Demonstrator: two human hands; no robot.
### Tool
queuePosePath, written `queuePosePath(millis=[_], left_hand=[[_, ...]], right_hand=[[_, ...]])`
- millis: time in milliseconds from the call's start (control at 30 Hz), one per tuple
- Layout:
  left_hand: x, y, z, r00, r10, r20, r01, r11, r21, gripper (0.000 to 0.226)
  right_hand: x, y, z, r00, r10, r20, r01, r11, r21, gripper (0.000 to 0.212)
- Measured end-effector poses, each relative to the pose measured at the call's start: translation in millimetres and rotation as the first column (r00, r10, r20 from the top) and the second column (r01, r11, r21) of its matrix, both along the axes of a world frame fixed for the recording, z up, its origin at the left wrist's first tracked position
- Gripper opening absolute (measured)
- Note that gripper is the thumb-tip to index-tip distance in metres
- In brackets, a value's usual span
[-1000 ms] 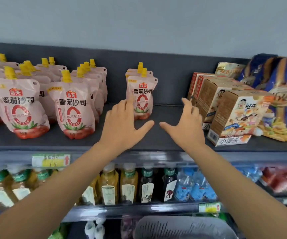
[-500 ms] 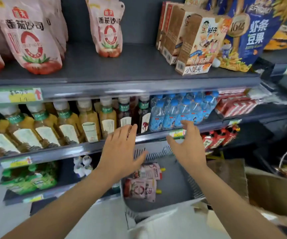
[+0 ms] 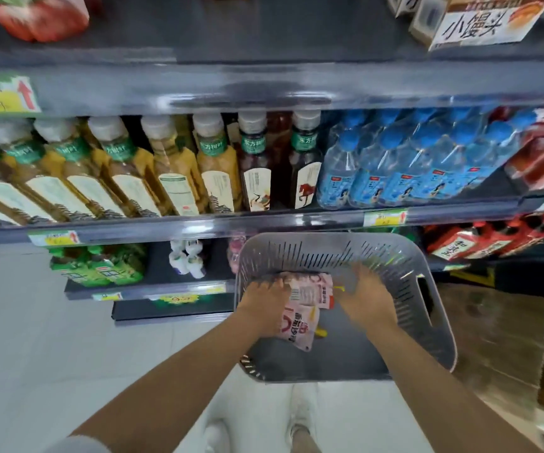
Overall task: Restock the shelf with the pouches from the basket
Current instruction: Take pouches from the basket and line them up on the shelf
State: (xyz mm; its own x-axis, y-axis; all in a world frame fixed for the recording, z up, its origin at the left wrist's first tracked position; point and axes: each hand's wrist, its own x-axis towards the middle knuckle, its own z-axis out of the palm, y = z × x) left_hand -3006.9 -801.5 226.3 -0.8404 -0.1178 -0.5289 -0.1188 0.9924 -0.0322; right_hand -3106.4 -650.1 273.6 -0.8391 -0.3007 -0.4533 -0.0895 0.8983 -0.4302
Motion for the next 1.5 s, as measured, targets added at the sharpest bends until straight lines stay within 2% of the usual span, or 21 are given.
queuePosePath(millis=[100, 200, 233, 300, 433, 533, 667, 800, 867, 967, 1067, 1133, 1233, 1300, 1333, 1433, 1500], left_hand=[[-17.0, 9.5, -39.7, 0.991, -0.056, 0.121, 0.060, 0.998, -0.031, 0.061], [-21.1, 17.2, -71.0, 0.983, -0.039, 0.177, 0.042, 0.999, -0.011, 0.057], [-20.8, 19.2, -78.1, 0.984, -0.024, 0.179, 0.027, 0.999, -0.016, 0.059], [-18.5, 22.1, -89.7, 0.985, -0.013, 0.171, 0.018, 0.999, -0.027, 0.071], [-17.4, 22.9, -103.5, 0.974, -0.103, 0.202, 0.109, 0.994, -0.020, 0.081], [-15.8, 25.1, -109.7, 0.965, -0.077, 0.249, 0.074, 0.997, 0.020, 0.093], [-15.8, 33.7, -109.6, 0.949, -0.045, 0.311, 0.045, 0.999, 0.007, 0.105], [-13.4, 39.5, -115.0, 0.952, -0.025, 0.306, 0.029, 1.000, -0.010, 0.105], [-9.0, 40.9, -119.3, 0.957, -0.003, 0.292, 0.005, 1.000, -0.006, 0.101], [-6.2, 40.8, -124.5, 0.958, 0.052, 0.282, -0.067, 0.997, 0.045, 0.100], [-7.1, 38.9, -125.8, 0.962, 0.033, 0.270, -0.048, 0.997, 0.052, 0.105], [-7.2, 37.4, -126.7, 0.961, 0.018, 0.274, -0.036, 0.998, 0.060, 0.106], [-8.9, 36.0, -127.3, 0.960, 0.022, 0.278, -0.042, 0.997, 0.065, 0.110], [-11.1, 35.3, -126.3, 0.959, 0.000, 0.282, -0.016, 0.999, 0.052, 0.115], [-11.7, 35.3, -126.0, 0.958, -0.007, 0.287, -0.006, 0.999, 0.046, 0.117], [-12.1, 35.2, -124.7, 0.960, -0.016, 0.278, 0.003, 0.999, 0.049, 0.115], [-12.4, 33.9, -124.9, 0.962, -0.006, 0.272, -0.012, 0.998, 0.066, 0.114]], right_hand=[[-23.0, 6.7, -22.3, 0.996, 0.020, 0.090, -0.026, 0.998, 0.062, 0.055], [-42.3, 13.7, -36.9, 0.985, 0.104, 0.137, -0.121, 0.985, 0.121, 0.033], [-47.5, 15.9, -40.8, 0.981, 0.123, 0.147, -0.142, 0.981, 0.129, 0.029], [-57.2, 20.0, -56.3, 0.979, 0.103, 0.174, -0.128, 0.982, 0.141, 0.040], [-71.1, 19.9, -90.7, 0.965, 0.037, 0.260, -0.087, 0.980, 0.182, 0.046], [-74.4, 12.8, -116.3, 0.939, -0.026, 0.343, -0.040, 0.982, 0.184, 0.046], [-68.6, -0.7, -151.4, 0.867, -0.195, 0.458, 0.166, 0.981, 0.103, 0.048], [-65.5, -16.8, -170.7, 0.728, -0.428, 0.535, 0.475, 0.878, 0.056, 0.069], [-66.3, -21.5, -173.9, 0.629, -0.501, 0.594, 0.596, 0.802, 0.045, 0.056], [-68.4, -20.8, -178.7, 0.530, -0.473, 0.703, 0.629, 0.776, 0.049, 0.041], [-67.3, -17.1, -178.1, 0.546, -0.403, 0.734, 0.584, 0.812, 0.011, 0.031], [-66.2, -19.5, -173.8, 0.560, -0.396, 0.728, 0.598, 0.801, -0.025, 0.024], [-73.0, -32.8, -158.3, 0.663, -0.445, 0.602, 0.619, 0.778, -0.108, 0.038], [-80.9, -38.5, -139.9, 0.716, -0.465, 0.520, 0.615, 0.773, -0.155, 0.038], [-84.8, -38.3, -129.5, 0.761, -0.456, 0.460, 0.587, 0.788, -0.189, 0.035], [-93.8, -25.9, -100.8, 0.930, -0.310, 0.197, 0.346, 0.920, -0.183, 0.027], [-100.6, -13.0, -92.1, 0.971, -0.211, 0.107, 0.224, 0.967, -0.124, 0.022]])
